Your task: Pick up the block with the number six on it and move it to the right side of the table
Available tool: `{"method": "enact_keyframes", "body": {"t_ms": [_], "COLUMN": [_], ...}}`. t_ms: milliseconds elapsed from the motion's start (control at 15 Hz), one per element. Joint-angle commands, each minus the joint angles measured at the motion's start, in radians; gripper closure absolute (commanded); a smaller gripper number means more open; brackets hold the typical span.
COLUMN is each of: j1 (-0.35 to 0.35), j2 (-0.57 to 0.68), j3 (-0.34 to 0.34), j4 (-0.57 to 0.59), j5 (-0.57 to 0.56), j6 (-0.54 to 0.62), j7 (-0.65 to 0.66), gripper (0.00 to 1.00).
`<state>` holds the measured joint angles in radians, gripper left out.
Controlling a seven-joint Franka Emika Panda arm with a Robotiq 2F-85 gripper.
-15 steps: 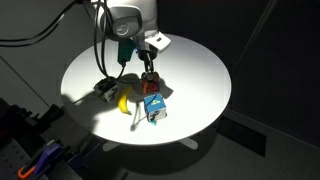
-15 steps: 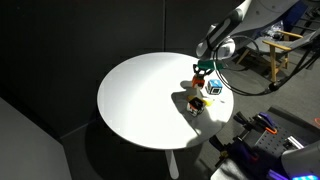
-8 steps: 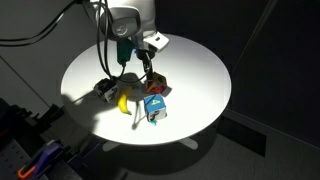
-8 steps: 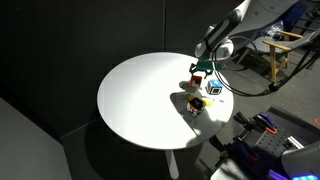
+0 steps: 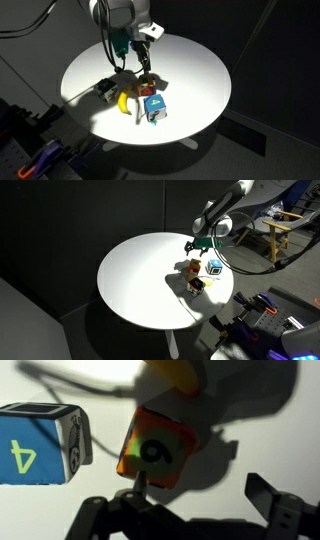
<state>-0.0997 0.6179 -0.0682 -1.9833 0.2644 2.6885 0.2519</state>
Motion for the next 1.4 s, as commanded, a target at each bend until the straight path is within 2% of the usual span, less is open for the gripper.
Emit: {"method": "enact_keyframes", "body": {"t_ms": [0, 333, 533, 1000, 1333], "j1": [-0.032, -0.025, -0.005, 0.078, 0.128], "j2": [-0.089, -0.157, -0.201, -0.326, -0.412], "j3": [0.062, 0.104, 0.099, 0.071, 0.083], "j4": [-0.065, -0.109, -0.133, -0.201, -0.256], "j5": [0.002, -0.014, -0.042, -0.191, -0.231], "j6": [-0.046, -0.147, -0.224, -0.356, -0.346], "j7": [-0.125, -0.273, -0.322, -0.241, -0.182], "gripper": [0.0, 0.0, 0.0, 0.0, 0.0]}}
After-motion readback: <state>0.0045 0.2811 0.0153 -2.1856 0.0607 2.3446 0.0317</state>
